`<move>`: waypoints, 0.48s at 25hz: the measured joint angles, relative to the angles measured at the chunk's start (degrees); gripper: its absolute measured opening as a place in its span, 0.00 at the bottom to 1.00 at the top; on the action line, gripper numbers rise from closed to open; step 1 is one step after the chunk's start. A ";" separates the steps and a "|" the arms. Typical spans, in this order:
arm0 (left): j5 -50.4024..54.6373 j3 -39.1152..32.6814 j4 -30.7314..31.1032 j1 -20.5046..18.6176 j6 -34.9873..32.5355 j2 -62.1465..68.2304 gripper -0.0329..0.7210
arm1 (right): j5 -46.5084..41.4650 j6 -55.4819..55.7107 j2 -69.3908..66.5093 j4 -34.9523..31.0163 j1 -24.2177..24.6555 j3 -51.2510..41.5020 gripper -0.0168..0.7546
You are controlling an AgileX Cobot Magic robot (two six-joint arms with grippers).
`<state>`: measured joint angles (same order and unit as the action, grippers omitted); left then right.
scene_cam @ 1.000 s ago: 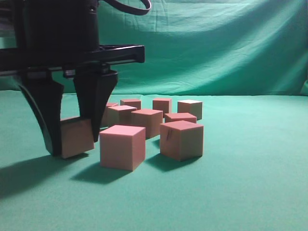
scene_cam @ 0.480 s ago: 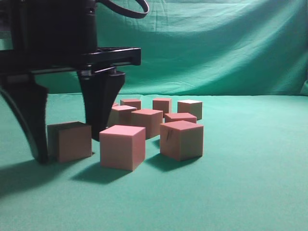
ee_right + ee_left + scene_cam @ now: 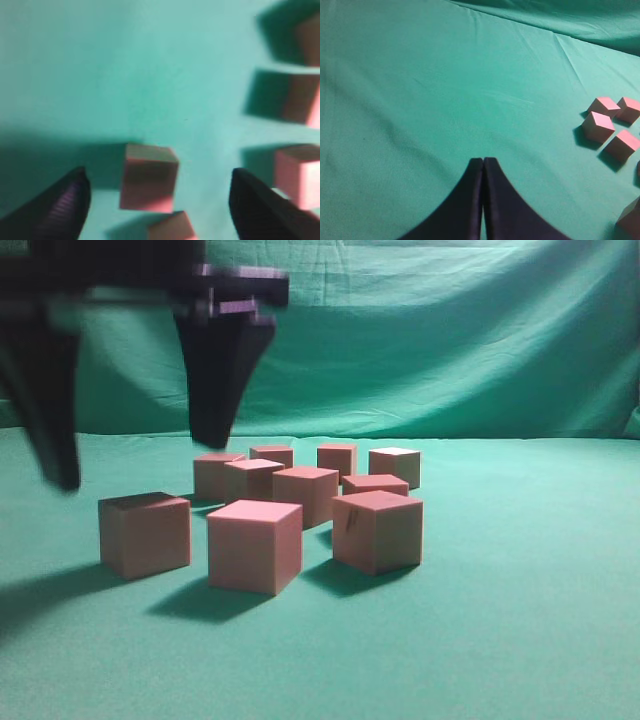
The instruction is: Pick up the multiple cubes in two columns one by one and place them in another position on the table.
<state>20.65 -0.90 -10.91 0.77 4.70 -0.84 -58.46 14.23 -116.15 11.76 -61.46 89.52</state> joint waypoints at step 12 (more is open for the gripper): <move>0.00 0.00 0.00 0.00 0.00 0.00 0.04 | -1.21 0.11 13.04 3.92 0.00 0.00 0.02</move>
<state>20.65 -0.90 -10.91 0.77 4.70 -0.84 -59.68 14.33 -103.11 15.68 -61.46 89.52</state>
